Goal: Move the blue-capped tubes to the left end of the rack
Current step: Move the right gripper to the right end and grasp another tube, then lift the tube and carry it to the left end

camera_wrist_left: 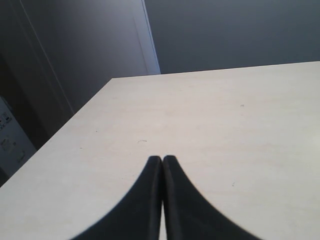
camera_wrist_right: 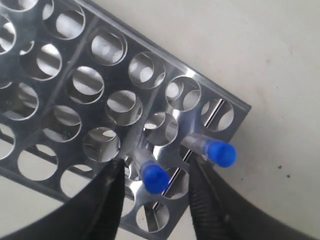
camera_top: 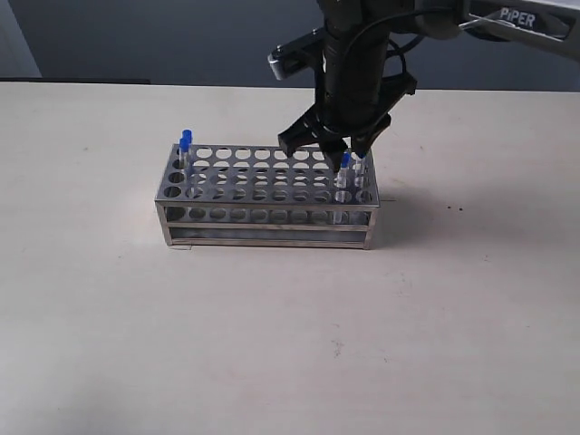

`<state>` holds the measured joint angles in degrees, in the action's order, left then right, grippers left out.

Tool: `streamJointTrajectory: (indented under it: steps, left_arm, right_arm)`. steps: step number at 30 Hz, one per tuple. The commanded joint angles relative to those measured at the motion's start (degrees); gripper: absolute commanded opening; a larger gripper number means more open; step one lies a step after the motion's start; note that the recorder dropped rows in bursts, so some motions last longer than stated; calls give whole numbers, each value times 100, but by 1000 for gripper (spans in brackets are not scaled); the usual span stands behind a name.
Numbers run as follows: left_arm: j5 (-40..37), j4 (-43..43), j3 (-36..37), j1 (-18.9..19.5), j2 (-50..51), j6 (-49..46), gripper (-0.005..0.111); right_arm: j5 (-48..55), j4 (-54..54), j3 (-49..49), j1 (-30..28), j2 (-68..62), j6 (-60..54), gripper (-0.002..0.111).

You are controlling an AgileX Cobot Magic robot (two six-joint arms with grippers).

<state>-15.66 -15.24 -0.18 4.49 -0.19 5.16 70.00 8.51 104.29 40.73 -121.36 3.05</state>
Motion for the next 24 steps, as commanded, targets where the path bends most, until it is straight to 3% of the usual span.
streamJointTrajectory:
  steps: [1,4,7,24]
  left_arm:
    - [67,18,18,-15,19,32,0]
    - [67,18,18,-15,19,32,0]
    - [67,18,18,-15,19,32,0]
    - [67,18,18,-15,19,32,0]
  right_arm:
    - [-4,-12,-21,-21,-116,14,39]
    - [-13,-1,-21,-21,-170,14,25]
    - [-46,-1,-21,-21,-180,14,-1]
    - [-517,-248,-1,4,1045,-35,0]
